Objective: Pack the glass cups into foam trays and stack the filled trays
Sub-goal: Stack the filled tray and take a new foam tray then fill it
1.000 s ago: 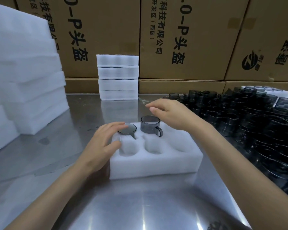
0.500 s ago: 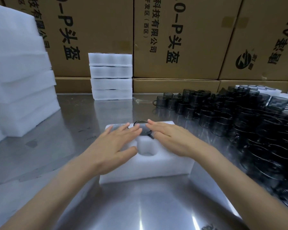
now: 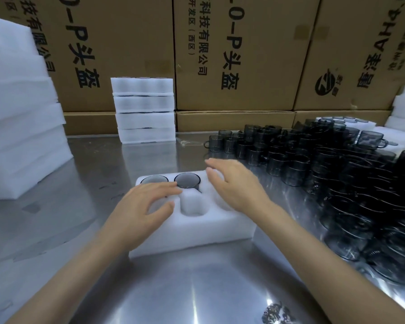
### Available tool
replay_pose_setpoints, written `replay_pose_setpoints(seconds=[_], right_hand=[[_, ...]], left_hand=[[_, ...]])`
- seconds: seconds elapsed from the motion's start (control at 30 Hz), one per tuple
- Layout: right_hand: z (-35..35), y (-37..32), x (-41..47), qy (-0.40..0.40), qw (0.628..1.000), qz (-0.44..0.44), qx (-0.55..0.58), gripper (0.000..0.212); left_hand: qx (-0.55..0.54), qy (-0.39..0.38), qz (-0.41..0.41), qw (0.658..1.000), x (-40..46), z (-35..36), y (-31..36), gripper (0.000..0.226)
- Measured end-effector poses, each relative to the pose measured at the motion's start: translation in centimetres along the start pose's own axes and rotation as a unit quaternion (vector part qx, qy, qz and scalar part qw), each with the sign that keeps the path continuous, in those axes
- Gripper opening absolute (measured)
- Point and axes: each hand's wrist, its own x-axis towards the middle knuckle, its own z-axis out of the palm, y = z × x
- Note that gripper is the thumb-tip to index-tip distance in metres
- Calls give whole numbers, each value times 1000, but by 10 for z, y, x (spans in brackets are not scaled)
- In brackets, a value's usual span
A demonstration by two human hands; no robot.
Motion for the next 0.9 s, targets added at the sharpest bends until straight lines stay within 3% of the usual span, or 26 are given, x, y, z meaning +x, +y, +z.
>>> replay_pose_setpoints(seconds=[0.1,0.2,0.33,0.47,0.57,0.7,0.9], right_hand=[[-11,15,3,87,990,55,-98,43],[-27,38,5,137,955,157,-210,44],[-47,65,8,114,912,315,-235,48],[-58,82,8,63,884,400,-233,58],[-56,87,6,60,879,406,-244,56],[-52,88,5,125,887,363,-255,42],[-49,91,5,188,901,306,-242,41]], left_hand=[[-37,19,-10,999,-2,0,2,44],[-47,22,-18,998,-2,1,5,43],[-55,21,-23,998,-2,1,5,45],[-62,23,-25,997,-2,1,4,43],[-63,20,-26,997,-2,1,4,44],[-60,19,-24,998,-2,1,5,44],[-55,16,-22,998,-2,0,7,44]])
